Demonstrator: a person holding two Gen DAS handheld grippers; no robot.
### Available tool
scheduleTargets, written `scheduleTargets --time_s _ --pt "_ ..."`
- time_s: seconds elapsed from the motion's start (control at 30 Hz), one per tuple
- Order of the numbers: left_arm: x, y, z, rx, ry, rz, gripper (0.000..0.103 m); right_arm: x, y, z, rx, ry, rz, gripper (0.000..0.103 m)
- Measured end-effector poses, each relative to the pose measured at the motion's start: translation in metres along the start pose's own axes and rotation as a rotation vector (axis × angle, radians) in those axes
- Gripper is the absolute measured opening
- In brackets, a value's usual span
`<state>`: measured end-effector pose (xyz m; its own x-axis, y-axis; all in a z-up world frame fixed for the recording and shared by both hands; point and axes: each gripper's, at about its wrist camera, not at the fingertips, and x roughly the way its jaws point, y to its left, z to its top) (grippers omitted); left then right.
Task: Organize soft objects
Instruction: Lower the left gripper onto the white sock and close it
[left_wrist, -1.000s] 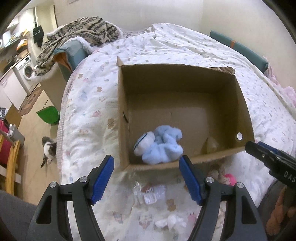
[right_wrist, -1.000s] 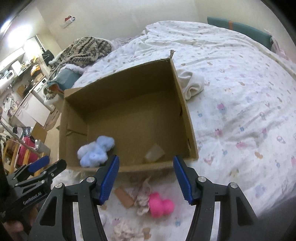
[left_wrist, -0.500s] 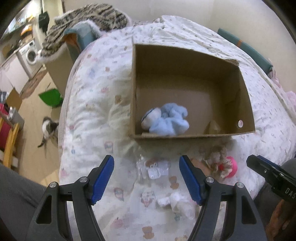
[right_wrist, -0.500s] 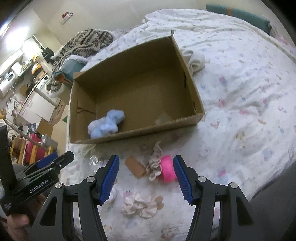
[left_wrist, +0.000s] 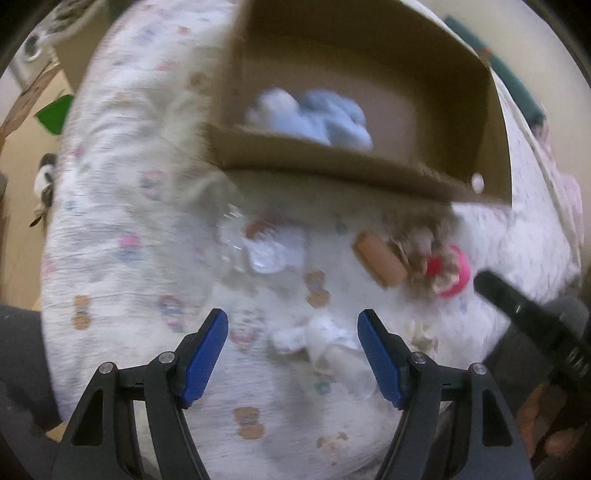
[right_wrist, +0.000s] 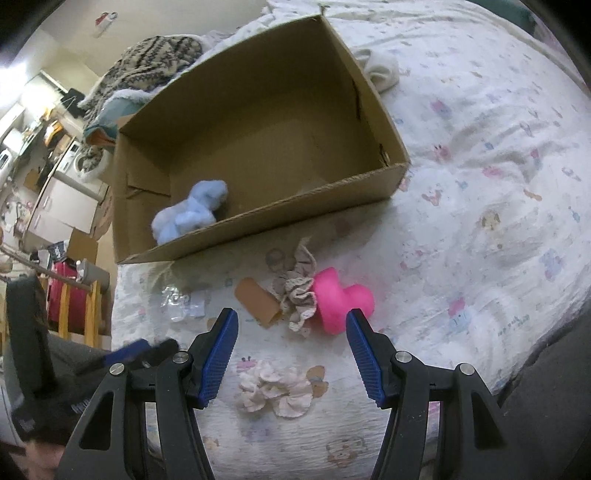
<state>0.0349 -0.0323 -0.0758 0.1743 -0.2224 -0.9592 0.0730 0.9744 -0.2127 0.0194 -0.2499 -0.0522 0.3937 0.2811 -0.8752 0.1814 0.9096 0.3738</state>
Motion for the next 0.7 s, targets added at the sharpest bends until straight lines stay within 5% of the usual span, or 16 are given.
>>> scheduleTargets --time_s 0.13,0.4,0.7 --pt "0.020 -0.017 -0.005 0.058 0.051 0.008 0.068 0.001 -0.006 0.002 0.035 0.003 0.012 0.064" --pt "0.036 -0.017 -0.009 0.082 0.092 0.051 0.028 0.004 -0.007 0.003 0.046 0.015 0.019 0.064" --pt "-0.001 -0.012 -0.008 0.087 -0.030 0.056 0.024 0.018 -0.001 -0.003 0.017 0.102 0.043 0.064"
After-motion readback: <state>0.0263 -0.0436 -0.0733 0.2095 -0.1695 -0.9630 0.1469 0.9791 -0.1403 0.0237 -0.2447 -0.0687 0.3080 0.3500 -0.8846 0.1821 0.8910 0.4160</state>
